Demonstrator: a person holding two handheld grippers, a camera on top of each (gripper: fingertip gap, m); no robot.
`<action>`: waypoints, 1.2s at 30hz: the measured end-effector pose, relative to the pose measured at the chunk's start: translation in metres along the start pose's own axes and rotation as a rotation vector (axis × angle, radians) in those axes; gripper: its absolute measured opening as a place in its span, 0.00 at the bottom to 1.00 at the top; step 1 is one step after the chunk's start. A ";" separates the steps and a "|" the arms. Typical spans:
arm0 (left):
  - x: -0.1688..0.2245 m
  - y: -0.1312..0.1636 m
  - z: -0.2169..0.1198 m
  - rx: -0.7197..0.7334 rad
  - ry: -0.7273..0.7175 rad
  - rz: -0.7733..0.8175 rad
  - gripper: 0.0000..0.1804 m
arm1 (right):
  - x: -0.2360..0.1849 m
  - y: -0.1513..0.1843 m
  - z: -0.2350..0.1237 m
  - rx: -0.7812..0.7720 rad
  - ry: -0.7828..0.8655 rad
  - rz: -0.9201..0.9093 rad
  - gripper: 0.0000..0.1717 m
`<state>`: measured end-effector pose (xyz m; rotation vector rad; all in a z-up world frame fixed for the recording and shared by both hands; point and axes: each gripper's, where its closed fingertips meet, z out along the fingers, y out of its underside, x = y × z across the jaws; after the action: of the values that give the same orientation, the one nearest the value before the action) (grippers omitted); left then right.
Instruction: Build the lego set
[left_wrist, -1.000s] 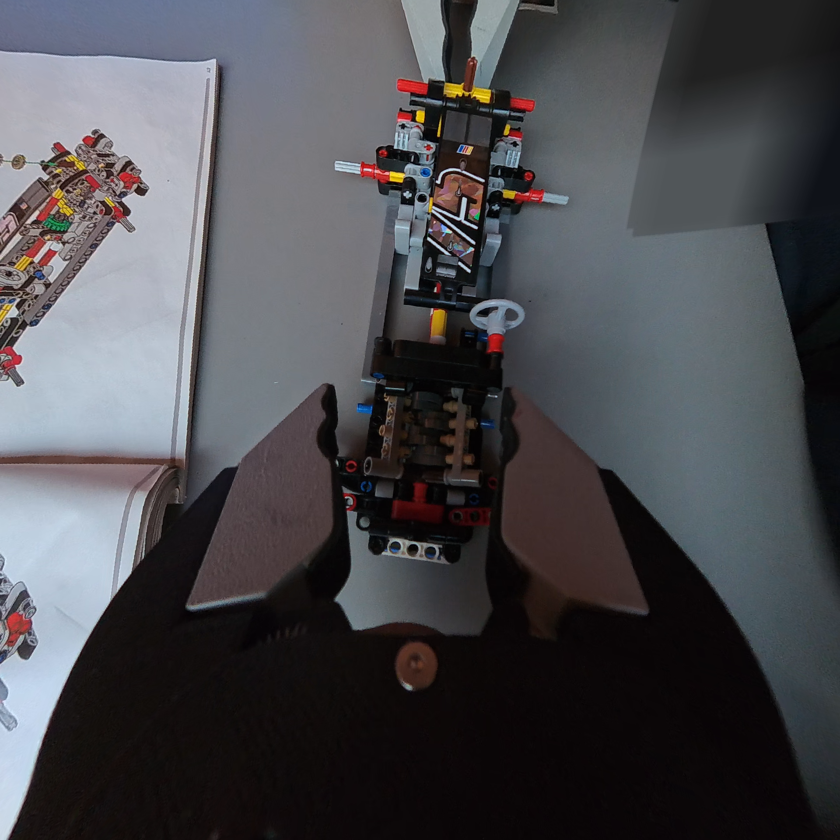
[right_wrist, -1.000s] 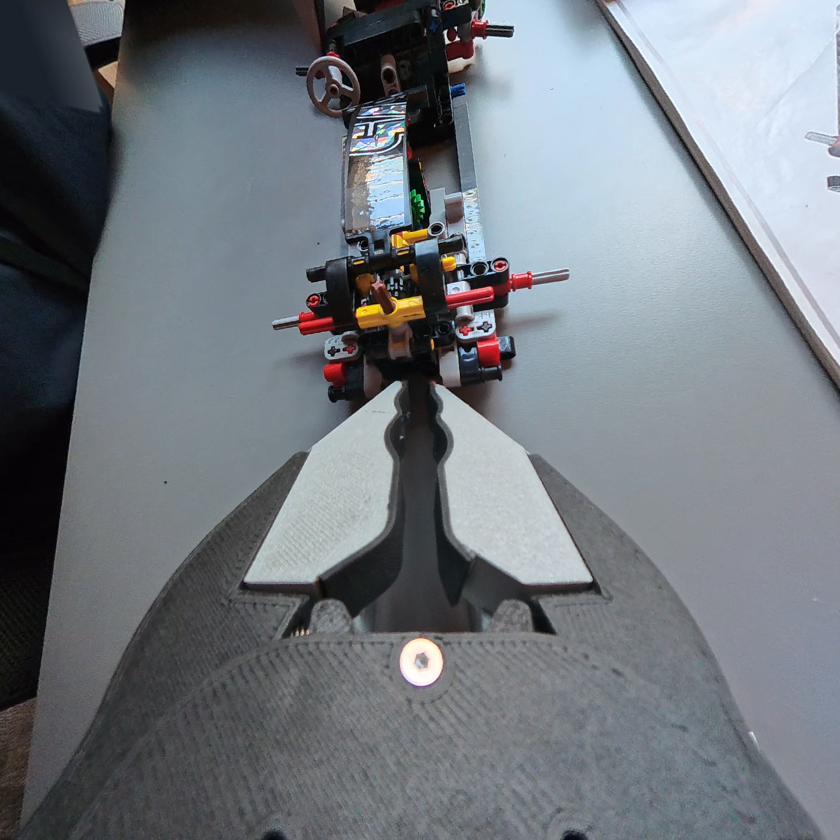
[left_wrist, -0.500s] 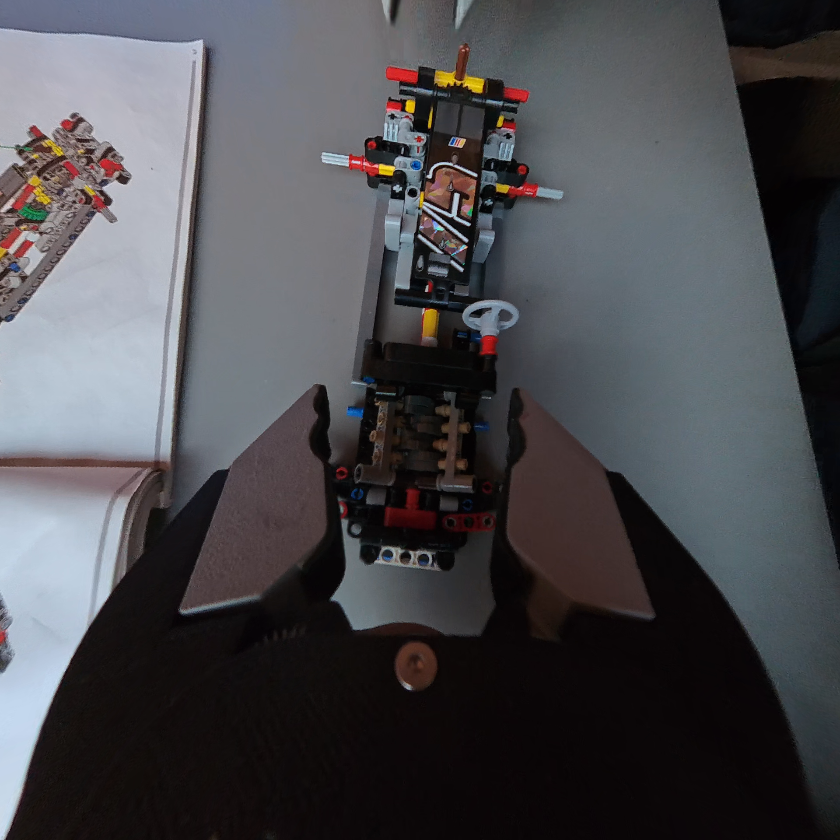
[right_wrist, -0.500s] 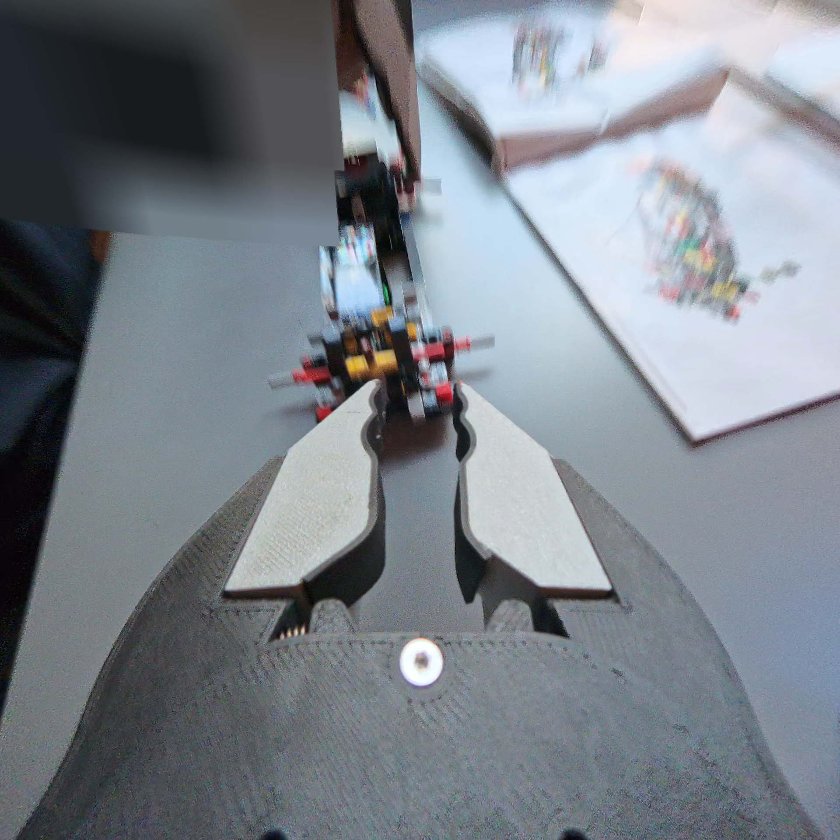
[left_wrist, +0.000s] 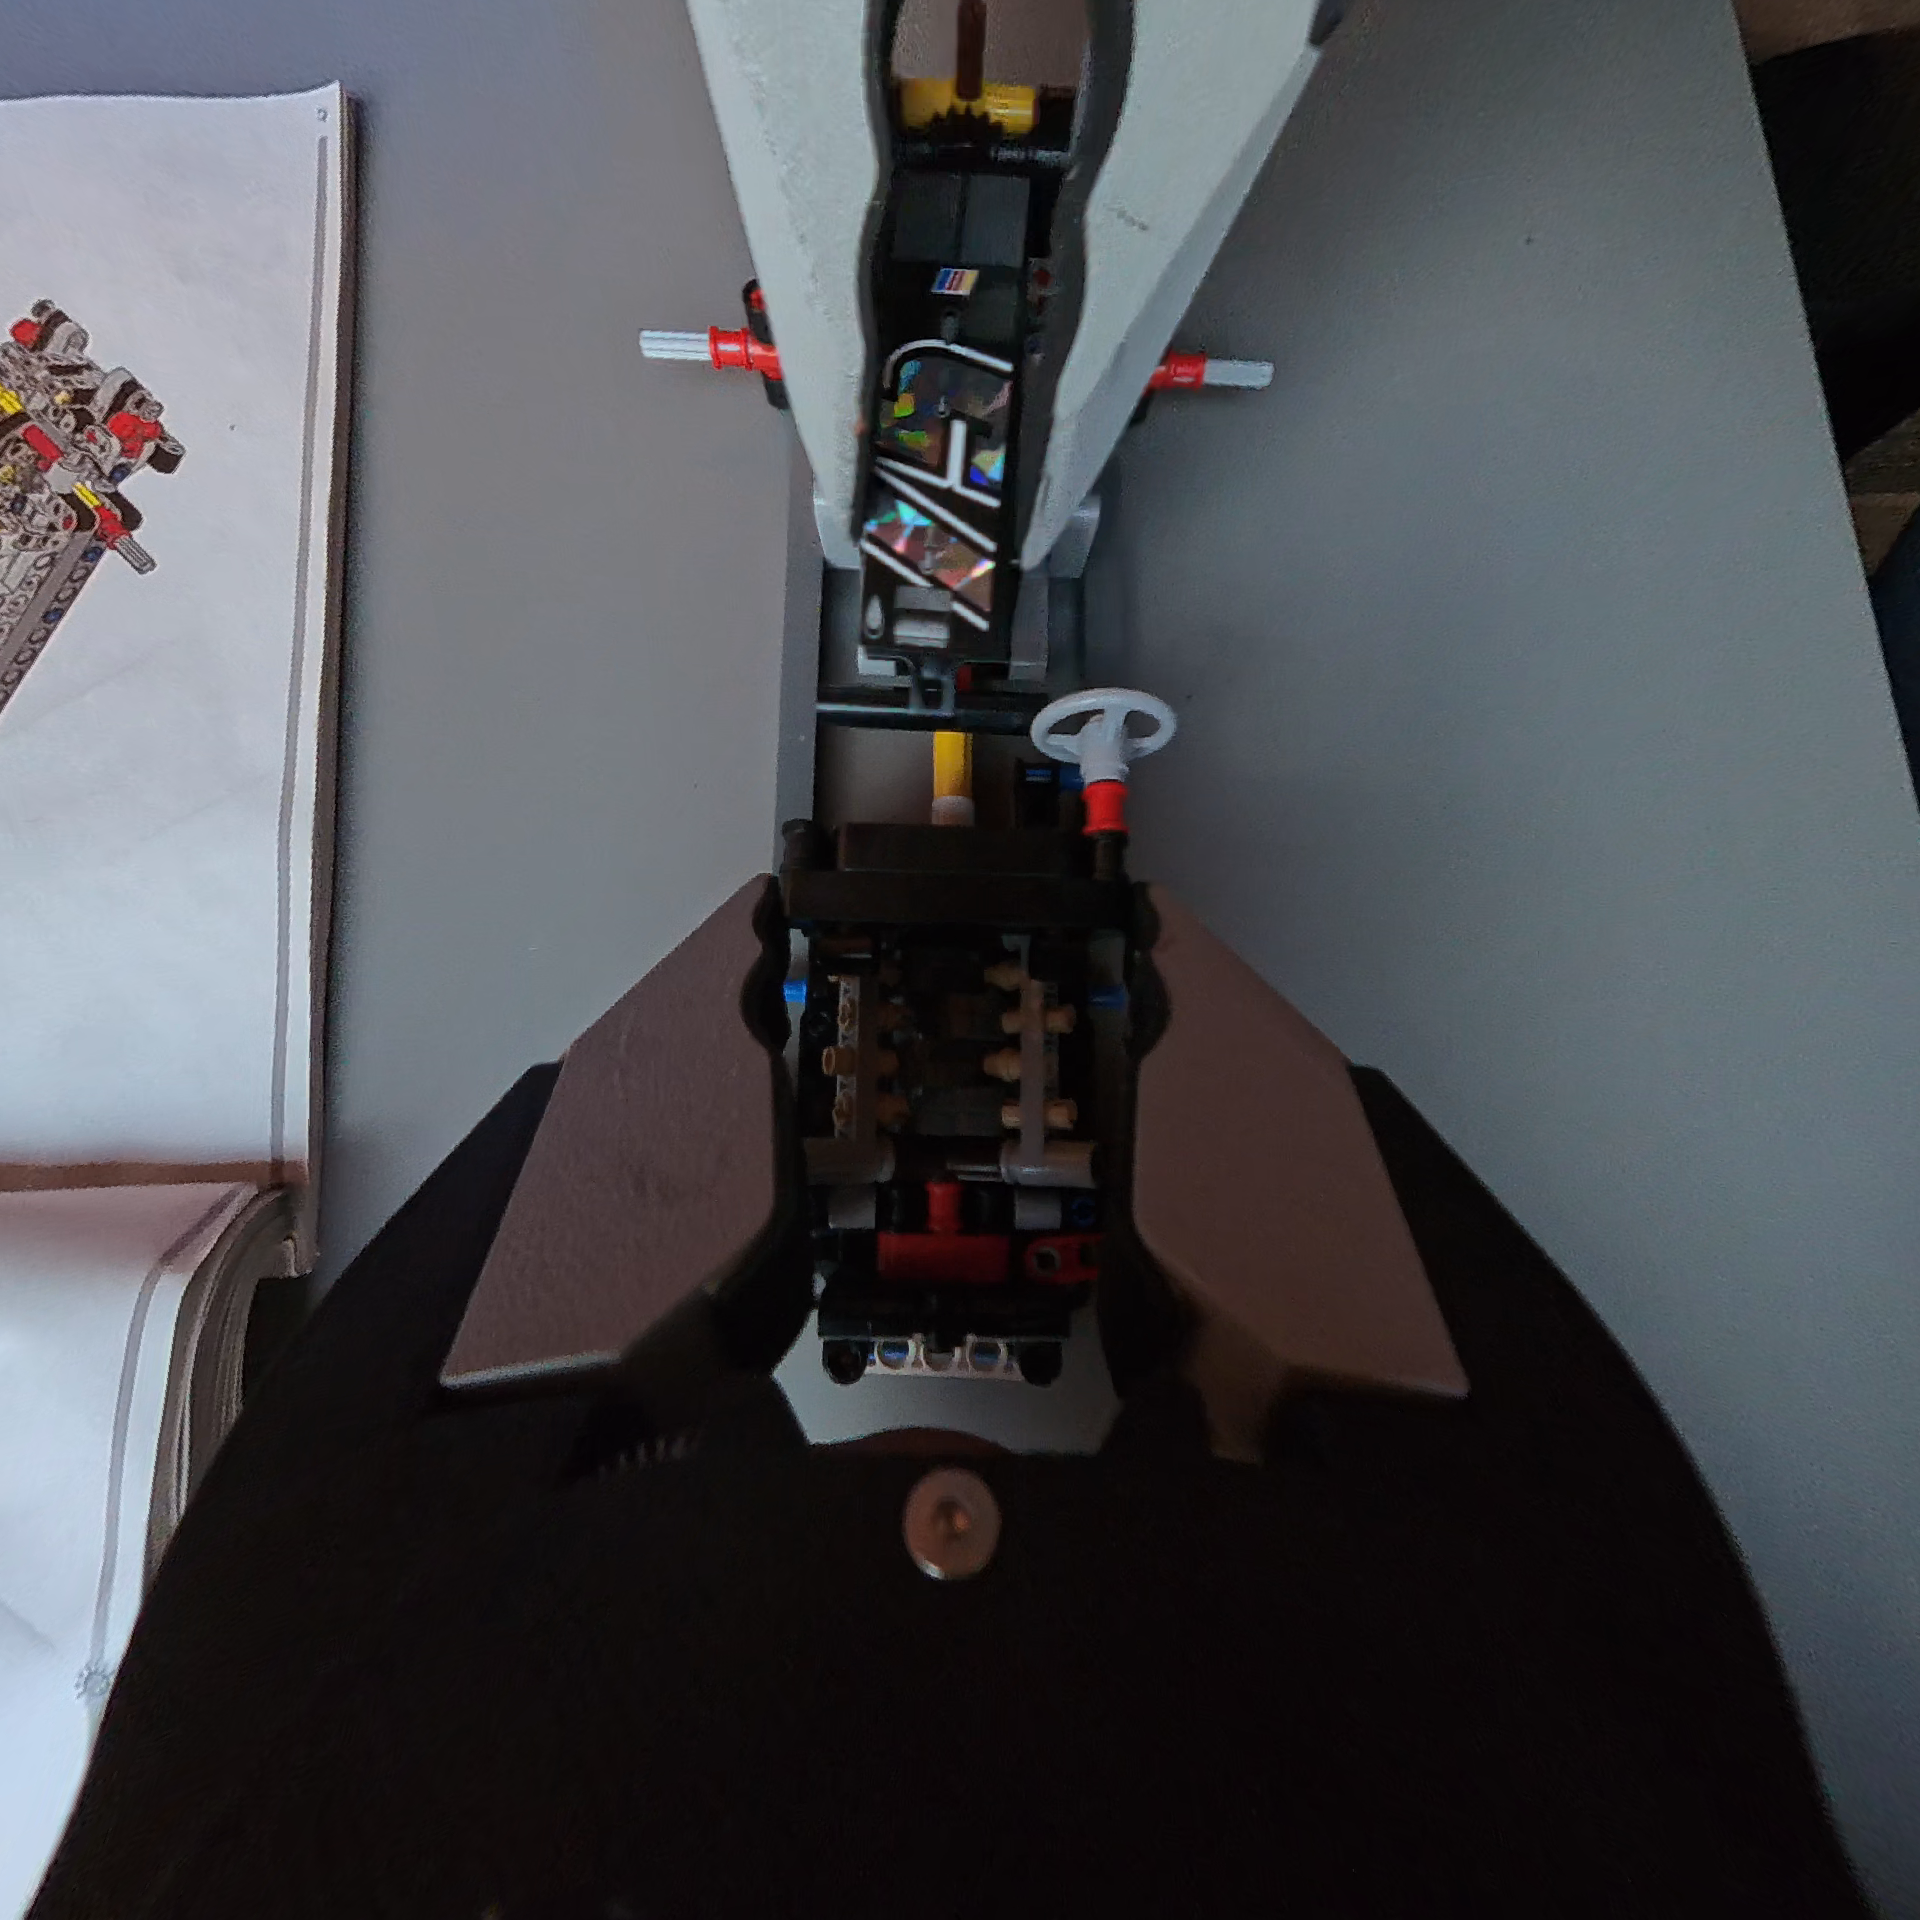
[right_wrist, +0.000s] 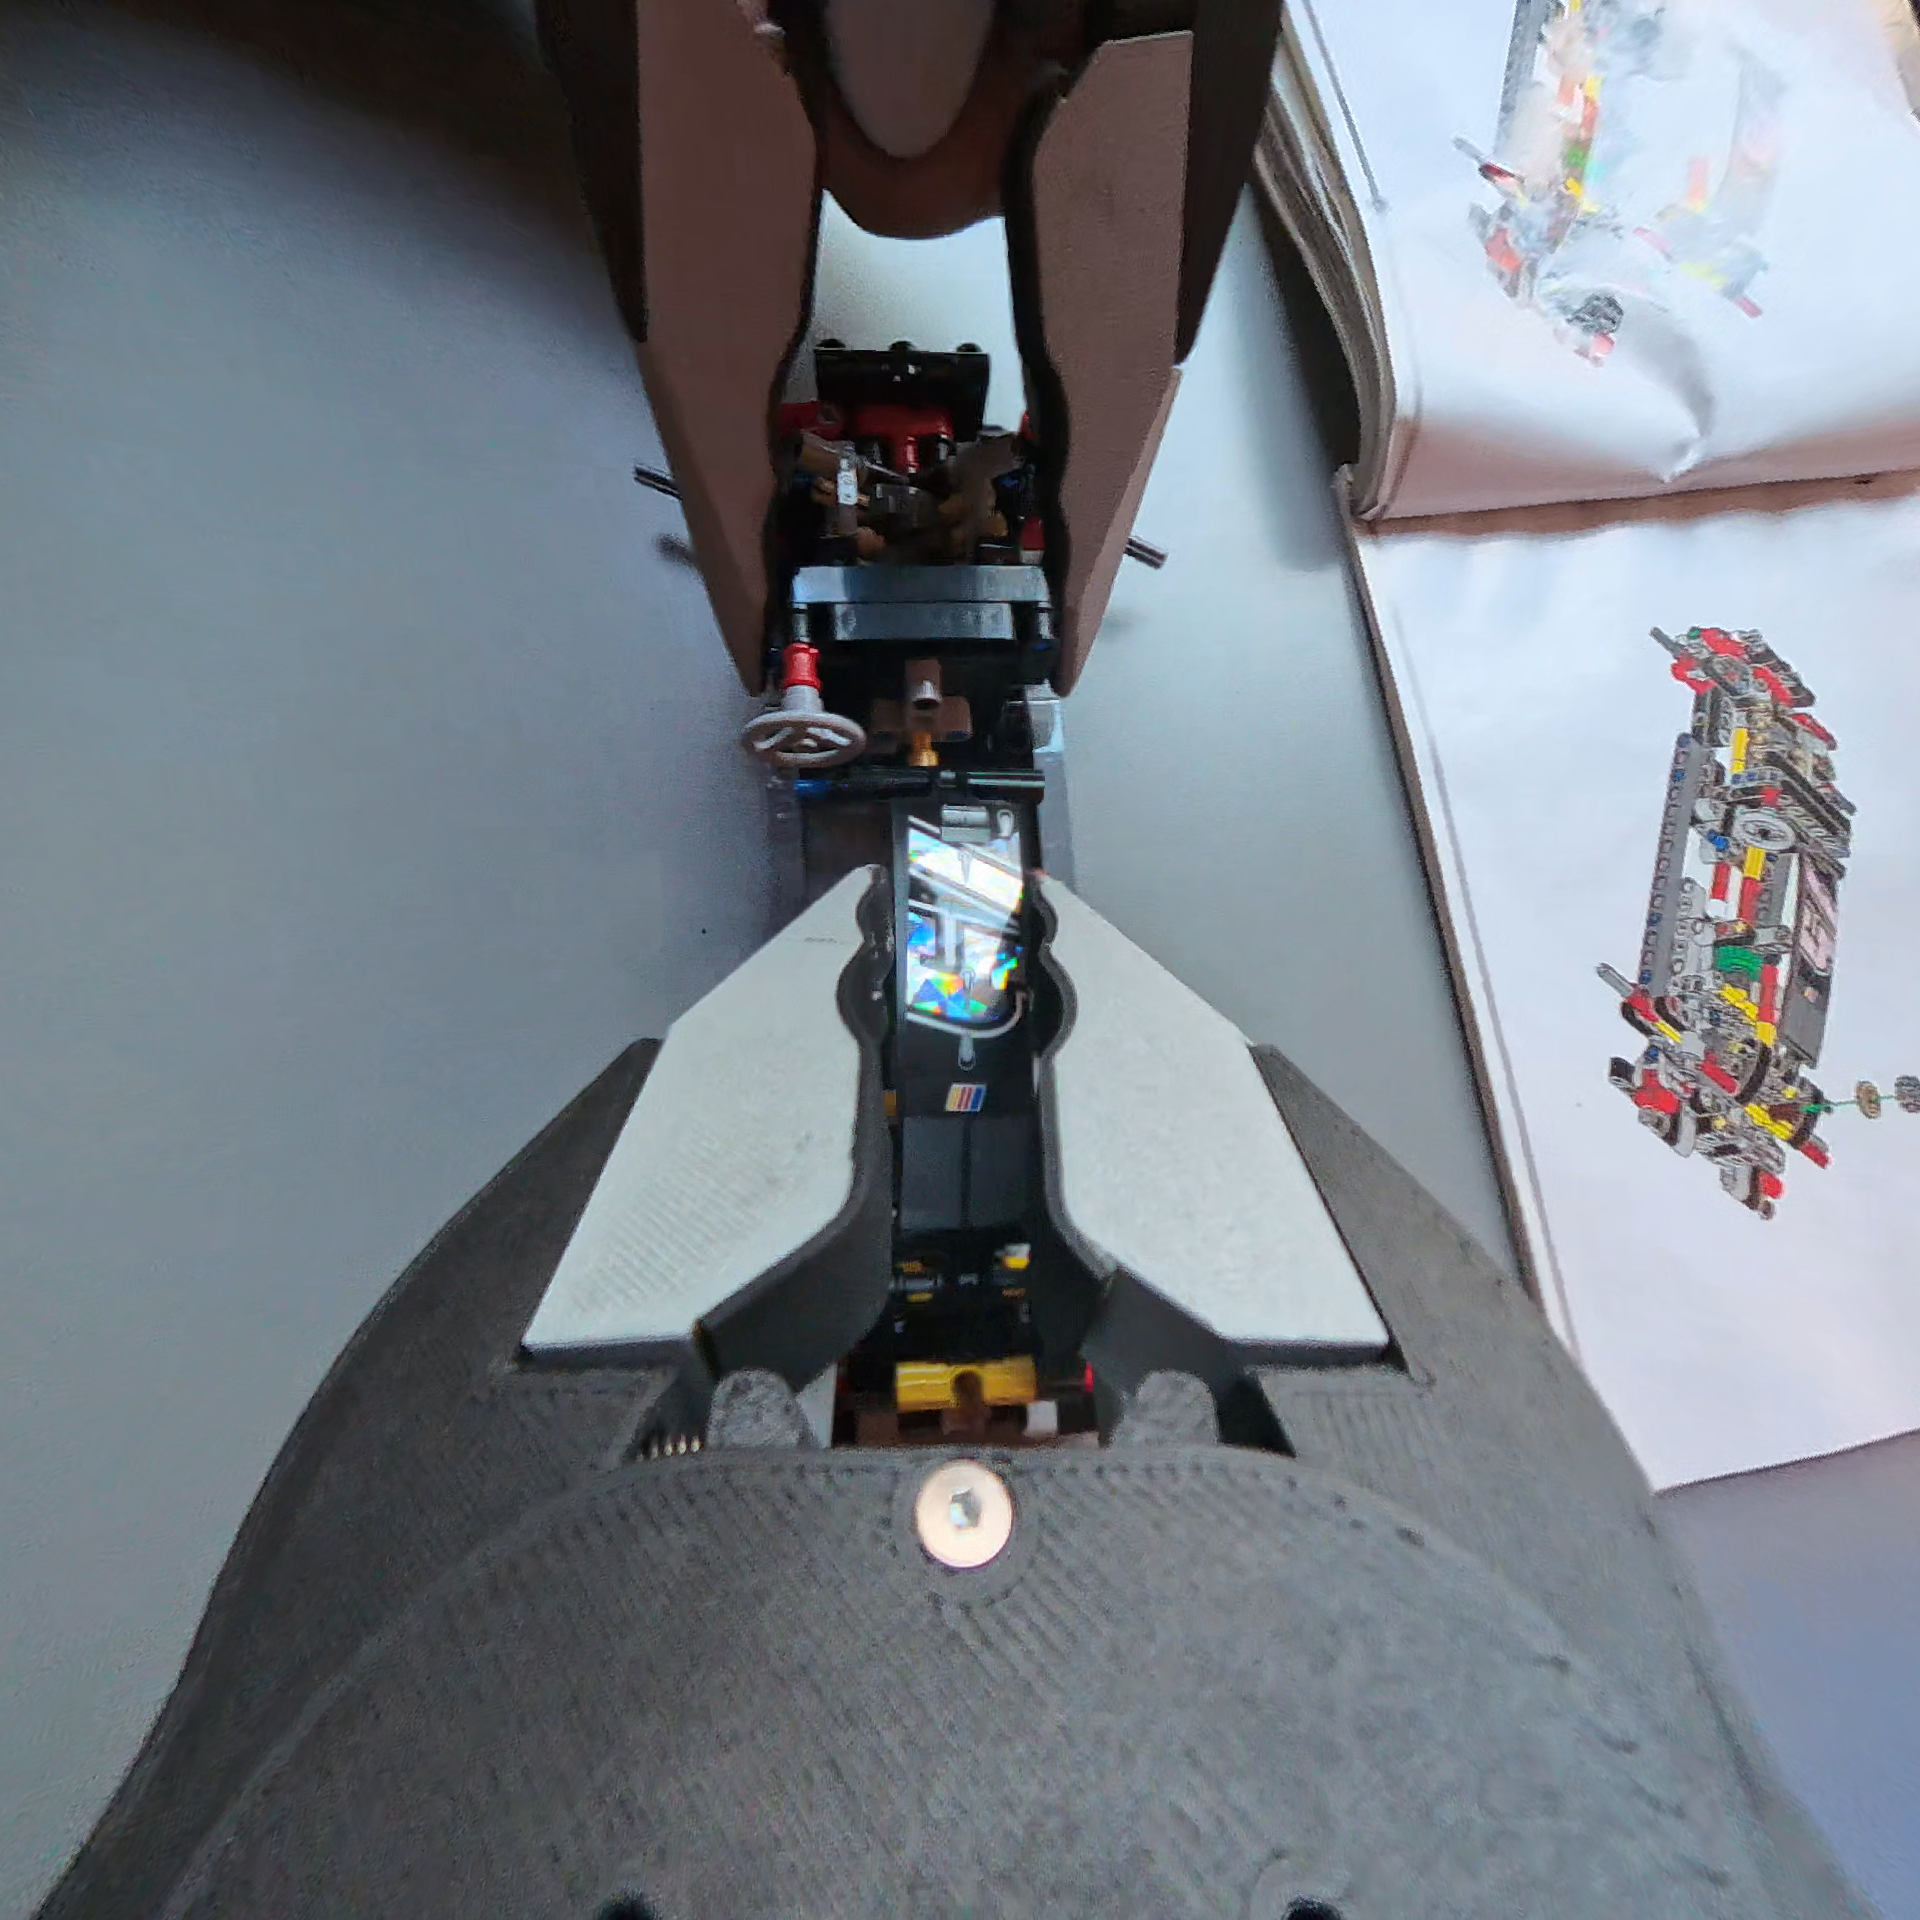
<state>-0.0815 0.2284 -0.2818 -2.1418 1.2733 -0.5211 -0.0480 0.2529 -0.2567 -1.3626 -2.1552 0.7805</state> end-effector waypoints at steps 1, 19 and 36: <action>0.000 0.000 0.000 -0.002 0.000 -0.007 0.35 | 0.002 0.001 0.000 -0.003 0.001 0.002 0.13; -0.006 -0.012 0.011 0.015 -0.062 -0.072 0.35 | 0.014 0.000 -0.016 0.183 -0.024 0.080 0.13; -0.010 -0.014 0.015 0.006 -0.096 -0.107 0.35 | 0.019 0.000 -0.020 0.214 0.012 0.073 0.14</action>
<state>-0.0682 0.2468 -0.2837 -2.2113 1.1082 -0.4590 -0.0426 0.2749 -0.2404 -1.3363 -1.9581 0.9976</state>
